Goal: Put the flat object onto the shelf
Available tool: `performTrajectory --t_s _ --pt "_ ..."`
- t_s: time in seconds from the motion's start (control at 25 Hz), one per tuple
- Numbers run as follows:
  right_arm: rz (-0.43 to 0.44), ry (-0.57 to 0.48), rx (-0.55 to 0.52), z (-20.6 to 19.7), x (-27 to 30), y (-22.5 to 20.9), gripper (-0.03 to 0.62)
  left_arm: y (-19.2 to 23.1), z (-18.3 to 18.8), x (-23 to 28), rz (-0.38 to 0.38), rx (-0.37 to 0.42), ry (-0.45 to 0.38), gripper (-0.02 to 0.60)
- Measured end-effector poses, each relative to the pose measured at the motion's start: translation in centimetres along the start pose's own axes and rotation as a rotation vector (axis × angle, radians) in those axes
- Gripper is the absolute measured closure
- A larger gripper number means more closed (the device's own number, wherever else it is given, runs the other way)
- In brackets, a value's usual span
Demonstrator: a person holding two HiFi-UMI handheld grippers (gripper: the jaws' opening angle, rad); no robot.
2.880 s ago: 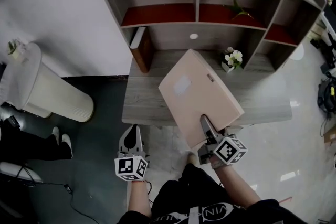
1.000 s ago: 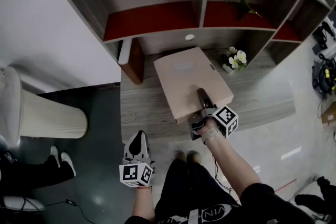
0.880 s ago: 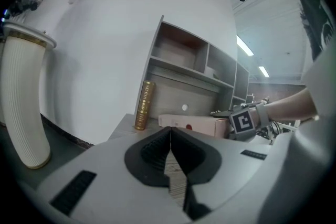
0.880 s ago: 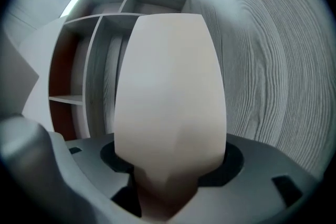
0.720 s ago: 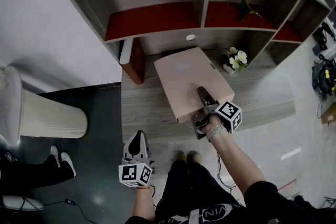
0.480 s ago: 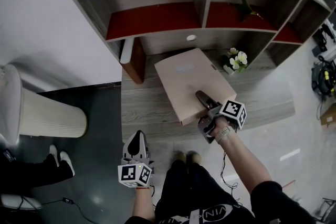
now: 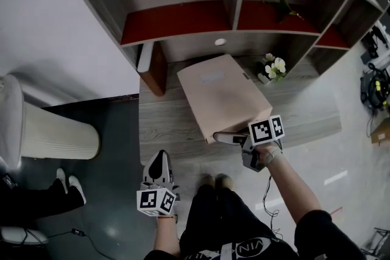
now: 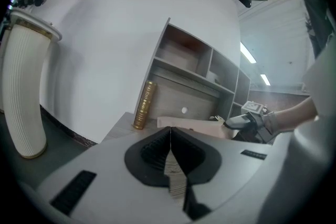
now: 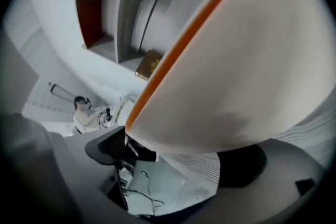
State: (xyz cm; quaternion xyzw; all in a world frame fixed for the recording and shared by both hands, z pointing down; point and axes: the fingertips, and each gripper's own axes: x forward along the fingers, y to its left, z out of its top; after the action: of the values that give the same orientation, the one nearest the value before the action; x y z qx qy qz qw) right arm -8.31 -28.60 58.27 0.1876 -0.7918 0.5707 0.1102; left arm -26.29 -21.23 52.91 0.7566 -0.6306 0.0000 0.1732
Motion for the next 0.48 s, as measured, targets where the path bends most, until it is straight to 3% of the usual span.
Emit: performTrajectory --t_s 0.24,0.36,0.48 --pt "-0.077 0.267 -0.225 -4.4 0.0 -1.2 0.081 -0.2 0.1 0.0 -0.006 -0.017 -0.001 0.575" --pt "-0.119 0.258 -0.220 -4.8 0.0 -2.4 0.180 -0.1 0.0 -0.1 -0.003 -0.024 0.000 0.575" --pt "-0.129 0.215 -0.178 -4.9 0.3 -3.4 0.230 0.0 0.0 -0.2 -0.001 -0.028 -0.001 0.575"
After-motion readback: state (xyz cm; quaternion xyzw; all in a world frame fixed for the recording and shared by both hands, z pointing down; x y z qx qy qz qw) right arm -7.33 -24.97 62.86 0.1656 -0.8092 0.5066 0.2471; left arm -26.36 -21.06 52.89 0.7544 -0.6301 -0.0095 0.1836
